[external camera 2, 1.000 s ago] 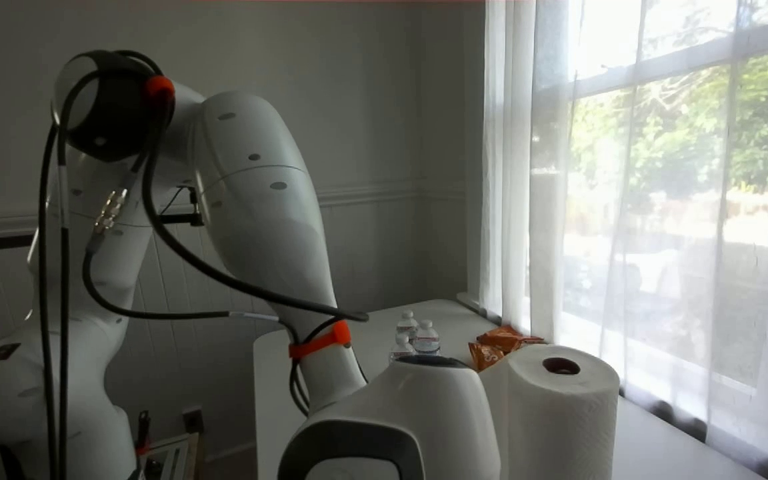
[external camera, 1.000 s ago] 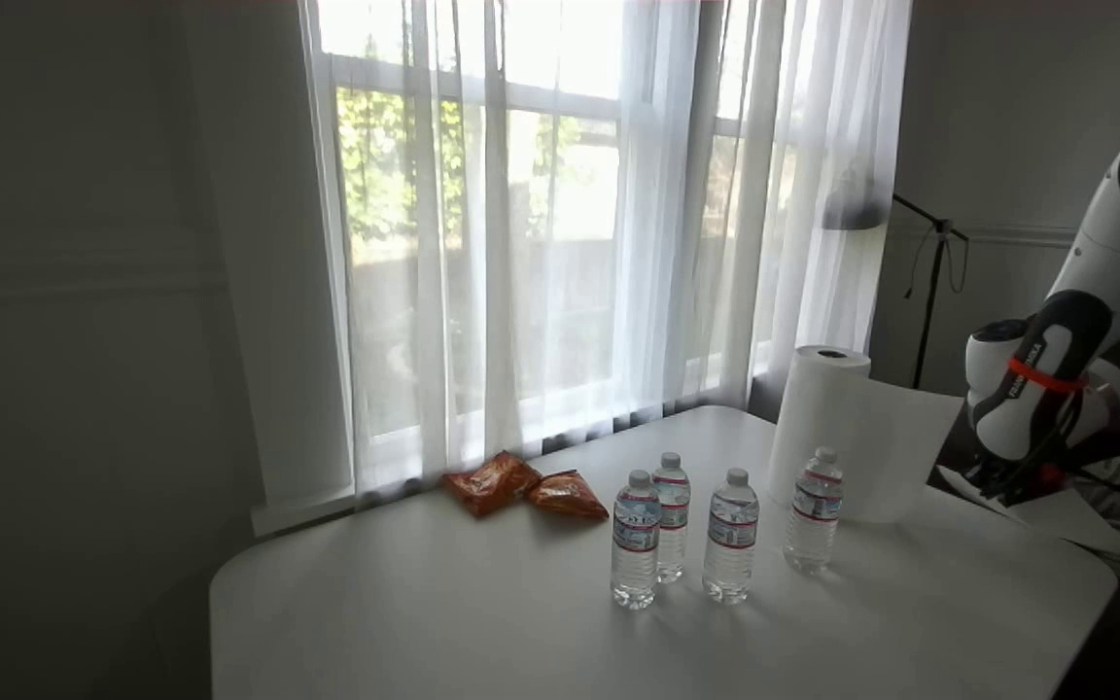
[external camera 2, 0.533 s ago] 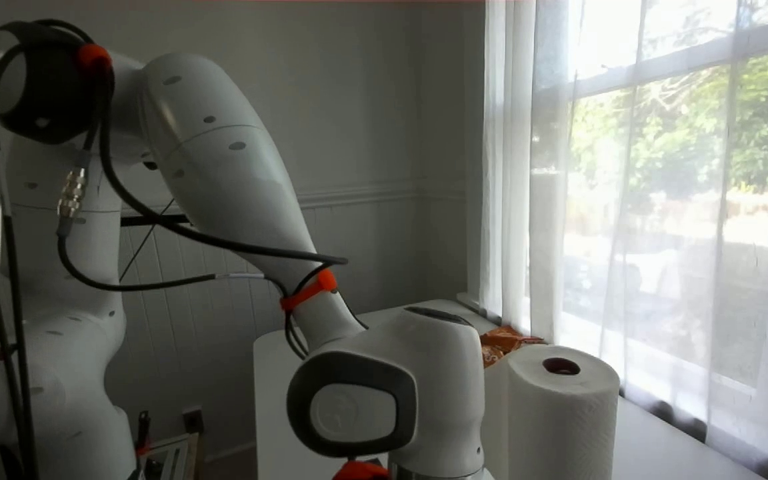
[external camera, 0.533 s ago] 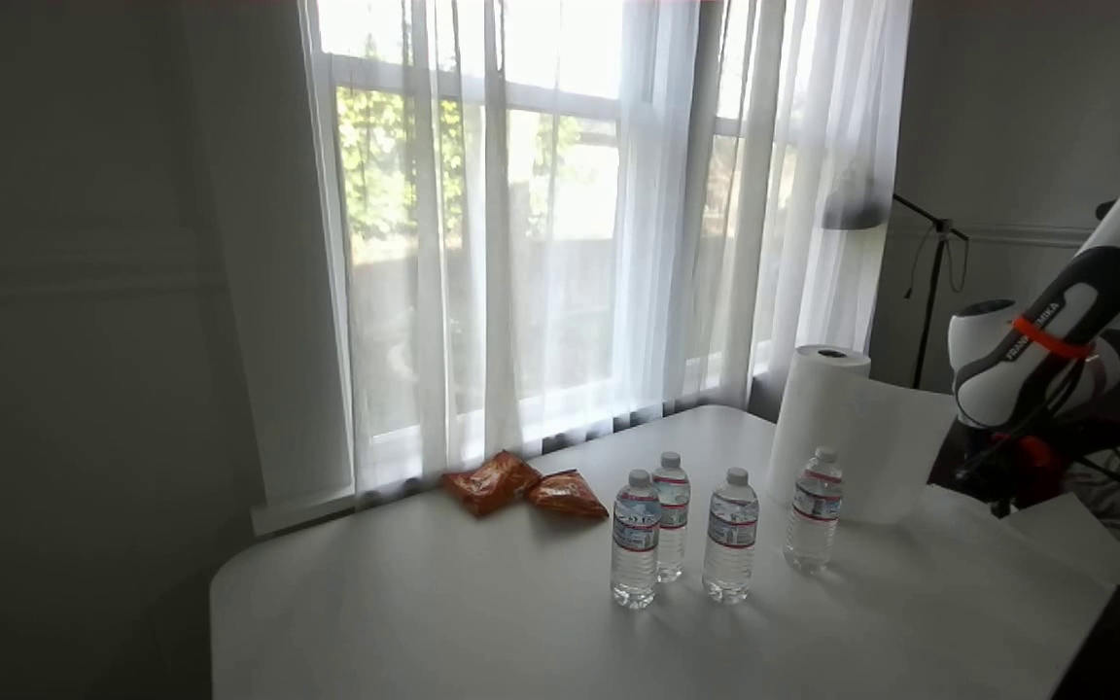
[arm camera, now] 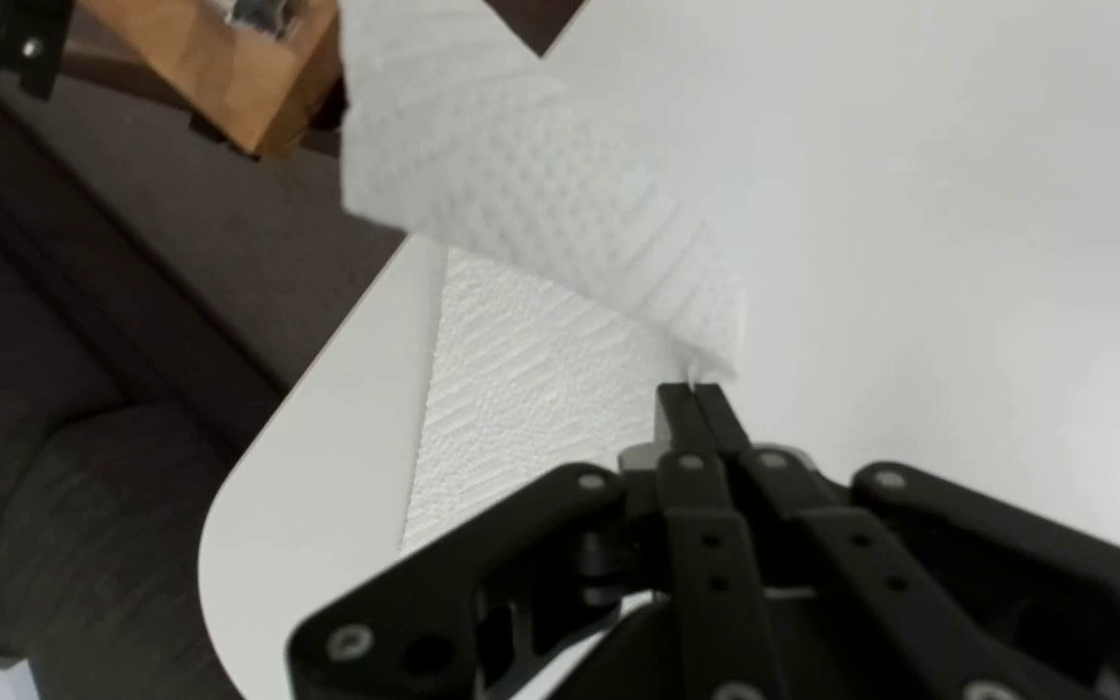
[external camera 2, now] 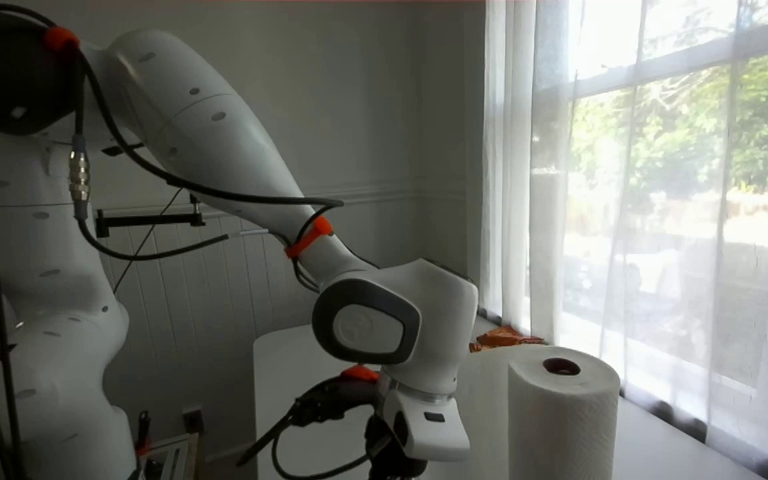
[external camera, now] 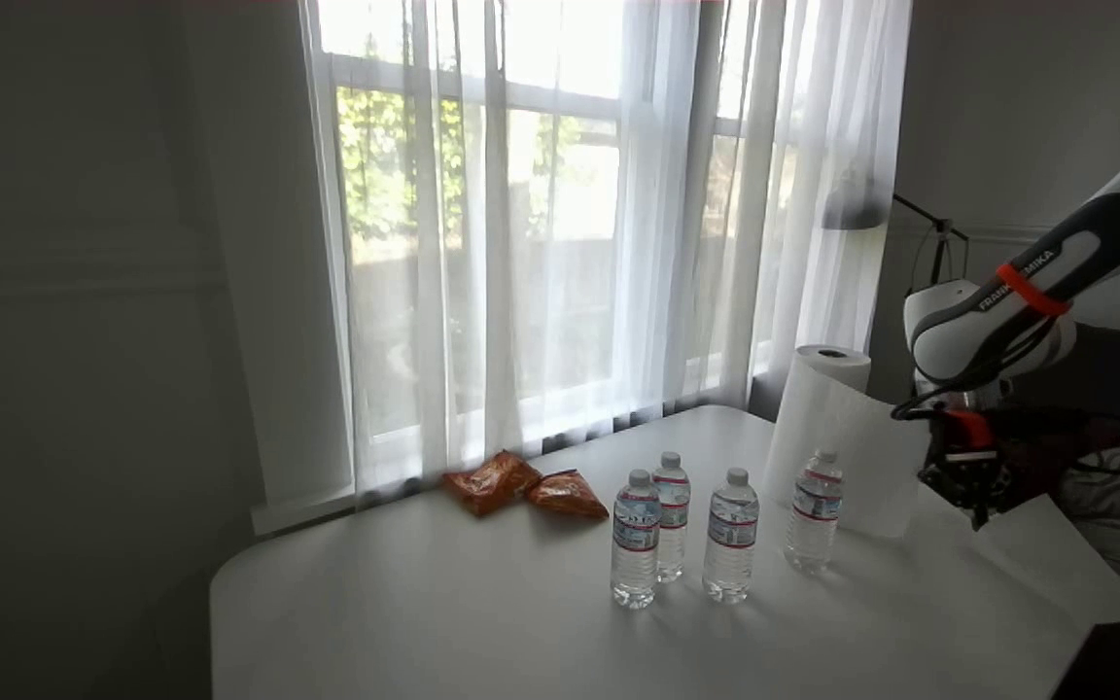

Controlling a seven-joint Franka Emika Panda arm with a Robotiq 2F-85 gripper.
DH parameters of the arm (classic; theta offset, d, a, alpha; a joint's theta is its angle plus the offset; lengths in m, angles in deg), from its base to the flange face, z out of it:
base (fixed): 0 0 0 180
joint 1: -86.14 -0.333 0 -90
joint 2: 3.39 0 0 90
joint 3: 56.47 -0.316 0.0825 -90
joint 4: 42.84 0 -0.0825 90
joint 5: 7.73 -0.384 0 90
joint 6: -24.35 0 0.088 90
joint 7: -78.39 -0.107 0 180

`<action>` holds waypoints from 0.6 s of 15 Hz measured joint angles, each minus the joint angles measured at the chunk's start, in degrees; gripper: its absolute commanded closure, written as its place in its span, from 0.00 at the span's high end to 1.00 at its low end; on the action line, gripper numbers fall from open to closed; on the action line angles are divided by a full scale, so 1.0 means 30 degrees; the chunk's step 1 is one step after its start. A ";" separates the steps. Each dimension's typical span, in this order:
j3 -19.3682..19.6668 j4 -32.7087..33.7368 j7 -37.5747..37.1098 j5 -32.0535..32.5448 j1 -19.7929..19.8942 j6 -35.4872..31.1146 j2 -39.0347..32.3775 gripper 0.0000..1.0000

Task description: Remove a piece of paper towel from the roll and put it on the table

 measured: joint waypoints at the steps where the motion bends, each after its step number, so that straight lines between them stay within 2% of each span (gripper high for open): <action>1: -0.0626 -0.0080 -0.0847 -0.0667 0.0118 0.0148 0.0232 0.00; 4: -0.2176 -0.0498 -0.4032 -0.1904 0.0279 0.0418 0.0745 0.00; 9: -0.3999 -0.1050 -0.8353 -0.2975 0.0298 0.1319 0.1259 0.00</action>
